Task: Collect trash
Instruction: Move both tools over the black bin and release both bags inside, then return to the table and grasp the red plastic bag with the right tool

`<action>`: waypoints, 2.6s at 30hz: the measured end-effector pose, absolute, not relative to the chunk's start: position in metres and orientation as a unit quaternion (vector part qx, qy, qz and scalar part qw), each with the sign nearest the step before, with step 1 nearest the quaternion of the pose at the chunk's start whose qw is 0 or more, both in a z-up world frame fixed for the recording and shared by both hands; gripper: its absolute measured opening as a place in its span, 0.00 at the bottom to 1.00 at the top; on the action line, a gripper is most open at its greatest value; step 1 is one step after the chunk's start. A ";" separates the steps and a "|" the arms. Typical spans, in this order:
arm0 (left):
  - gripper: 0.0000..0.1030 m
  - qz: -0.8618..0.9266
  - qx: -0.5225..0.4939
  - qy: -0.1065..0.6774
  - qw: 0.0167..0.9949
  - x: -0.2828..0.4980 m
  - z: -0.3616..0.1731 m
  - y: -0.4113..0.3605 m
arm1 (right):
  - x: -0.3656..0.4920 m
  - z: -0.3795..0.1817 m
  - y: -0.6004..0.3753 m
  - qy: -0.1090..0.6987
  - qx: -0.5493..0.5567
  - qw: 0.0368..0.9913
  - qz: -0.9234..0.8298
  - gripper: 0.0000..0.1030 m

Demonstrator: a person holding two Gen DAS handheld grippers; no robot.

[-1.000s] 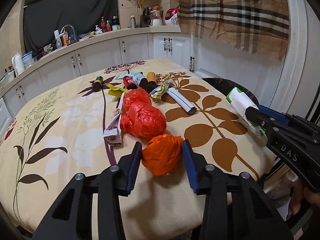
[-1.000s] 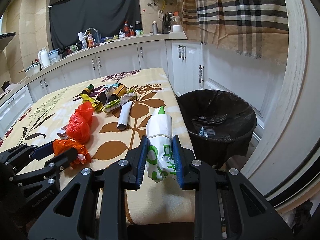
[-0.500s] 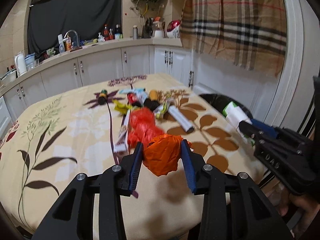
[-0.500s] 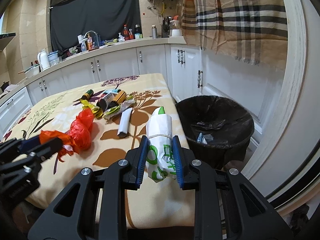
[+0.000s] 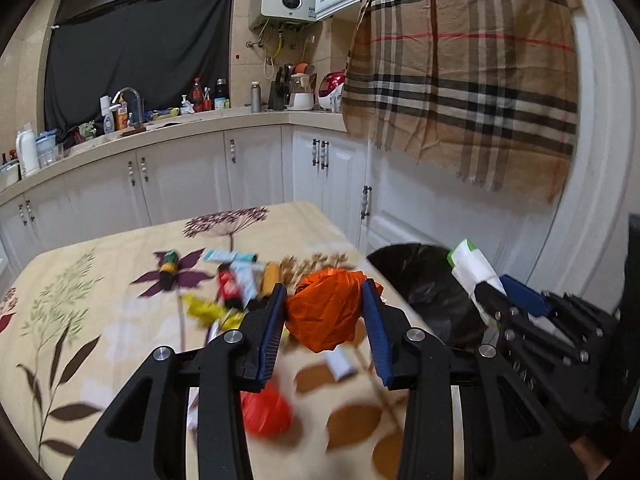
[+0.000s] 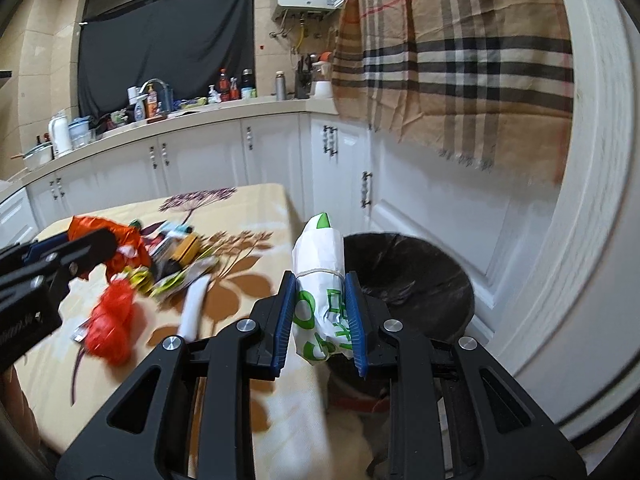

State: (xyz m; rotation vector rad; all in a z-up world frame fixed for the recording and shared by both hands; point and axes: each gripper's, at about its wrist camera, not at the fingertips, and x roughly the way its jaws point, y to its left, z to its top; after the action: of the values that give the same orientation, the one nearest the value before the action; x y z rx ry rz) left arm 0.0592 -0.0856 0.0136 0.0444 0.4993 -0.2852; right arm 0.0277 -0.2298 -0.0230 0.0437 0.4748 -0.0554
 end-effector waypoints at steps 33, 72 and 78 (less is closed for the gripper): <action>0.52 -0.177 0.057 0.325 0.927 0.211 -0.029 -0.204 | 0.152 -0.062 -0.323 0.277 0.064 0.947 -0.152 0.43; 0.69 0.047 -0.013 0.327 0.944 0.077 -0.022 0.075 | 0.054 -0.035 -0.112 0.283 0.003 0.955 0.086 0.50; 0.69 0.072 -0.010 0.329 0.941 0.063 -0.032 0.097 | 0.046 -0.038 -0.083 0.285 -0.010 0.951 0.117 0.60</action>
State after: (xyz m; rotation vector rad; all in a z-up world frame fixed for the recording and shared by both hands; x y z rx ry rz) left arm 0.0635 0.0969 -0.0315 -0.0206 0.6715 0.1461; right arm 0.0457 -0.0833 -0.0384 -0.0203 0.5784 0.2373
